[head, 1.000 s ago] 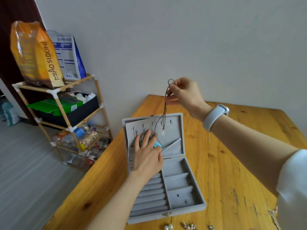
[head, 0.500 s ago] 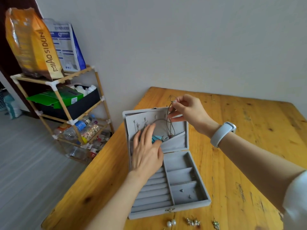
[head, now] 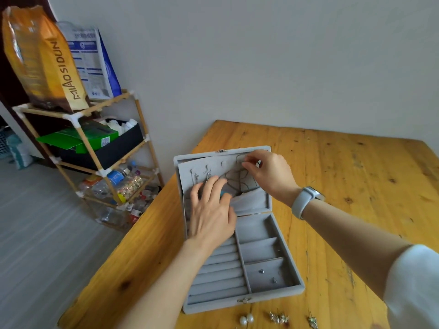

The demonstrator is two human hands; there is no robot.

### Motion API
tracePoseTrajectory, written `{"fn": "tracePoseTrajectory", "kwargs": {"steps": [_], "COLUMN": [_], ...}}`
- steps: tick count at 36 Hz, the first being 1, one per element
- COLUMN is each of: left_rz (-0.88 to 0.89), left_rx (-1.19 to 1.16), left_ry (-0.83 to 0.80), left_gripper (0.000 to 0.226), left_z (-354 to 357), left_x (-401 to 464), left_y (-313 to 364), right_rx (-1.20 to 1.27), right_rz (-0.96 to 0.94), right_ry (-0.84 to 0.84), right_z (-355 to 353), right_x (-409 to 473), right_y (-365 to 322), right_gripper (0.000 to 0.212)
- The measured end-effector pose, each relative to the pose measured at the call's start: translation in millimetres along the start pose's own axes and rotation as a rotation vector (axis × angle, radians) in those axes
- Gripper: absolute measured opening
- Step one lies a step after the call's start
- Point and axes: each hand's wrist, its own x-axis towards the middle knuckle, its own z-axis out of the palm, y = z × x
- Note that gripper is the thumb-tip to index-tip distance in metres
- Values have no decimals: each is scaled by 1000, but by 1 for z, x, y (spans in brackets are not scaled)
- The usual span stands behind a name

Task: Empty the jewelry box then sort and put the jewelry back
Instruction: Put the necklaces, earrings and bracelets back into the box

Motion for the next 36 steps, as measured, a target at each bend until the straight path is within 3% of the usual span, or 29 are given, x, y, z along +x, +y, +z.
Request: {"fn": "tracePoseTrajectory", "kwargs": {"steps": [20, 28, 36], "left_rz": [3, -7, -5], "left_rx": [59, 59, 53], "left_ry": [-45, -31, -14], "left_gripper": [59, 47, 39], "left_z": [13, 26, 31], "left_x": [17, 12, 8], "left_y": [5, 6, 4], "right_rx": [-15, -90, -30], "right_rz": [157, 193, -8], "right_ry": [295, 178, 151], "right_z": [37, 46, 46], "right_x": [6, -2, -17], "right_y": [2, 16, 31], "right_gripper": [17, 16, 35]}}
